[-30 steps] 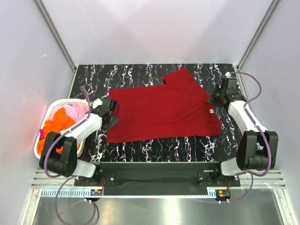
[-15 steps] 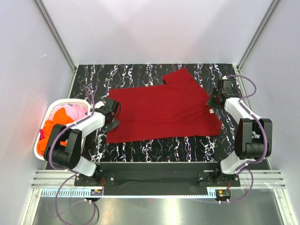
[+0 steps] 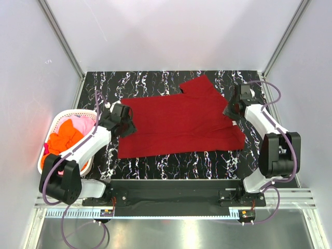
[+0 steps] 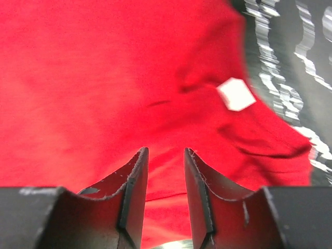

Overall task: Fold and stack the t-shirts
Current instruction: Fold the tshirt

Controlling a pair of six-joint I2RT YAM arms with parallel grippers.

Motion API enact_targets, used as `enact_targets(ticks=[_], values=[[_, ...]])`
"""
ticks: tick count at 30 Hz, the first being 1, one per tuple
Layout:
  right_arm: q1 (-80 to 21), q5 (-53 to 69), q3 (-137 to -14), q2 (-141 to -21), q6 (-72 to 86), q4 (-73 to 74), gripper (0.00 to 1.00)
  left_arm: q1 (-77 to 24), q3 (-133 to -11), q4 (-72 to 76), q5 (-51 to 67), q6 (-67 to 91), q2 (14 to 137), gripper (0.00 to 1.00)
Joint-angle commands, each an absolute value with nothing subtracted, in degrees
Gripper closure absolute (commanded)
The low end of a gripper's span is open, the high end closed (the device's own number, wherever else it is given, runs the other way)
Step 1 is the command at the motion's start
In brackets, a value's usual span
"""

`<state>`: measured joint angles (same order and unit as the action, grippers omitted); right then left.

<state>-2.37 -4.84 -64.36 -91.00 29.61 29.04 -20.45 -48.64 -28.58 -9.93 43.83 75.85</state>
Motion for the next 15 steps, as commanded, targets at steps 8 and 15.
enact_targets(ticks=[8,15], values=[[-9.8,-6.6,-76.3,-101.2,23.8,33.7,0.53,-20.4,-52.0,-23.7,21.9,29.7,74.3,0.56],[-12.2,-0.9,-81.7,-108.5,15.6,35.2,0.53,-20.5,-51.4,-23.9,22.7,27.4,74.4,0.55]])
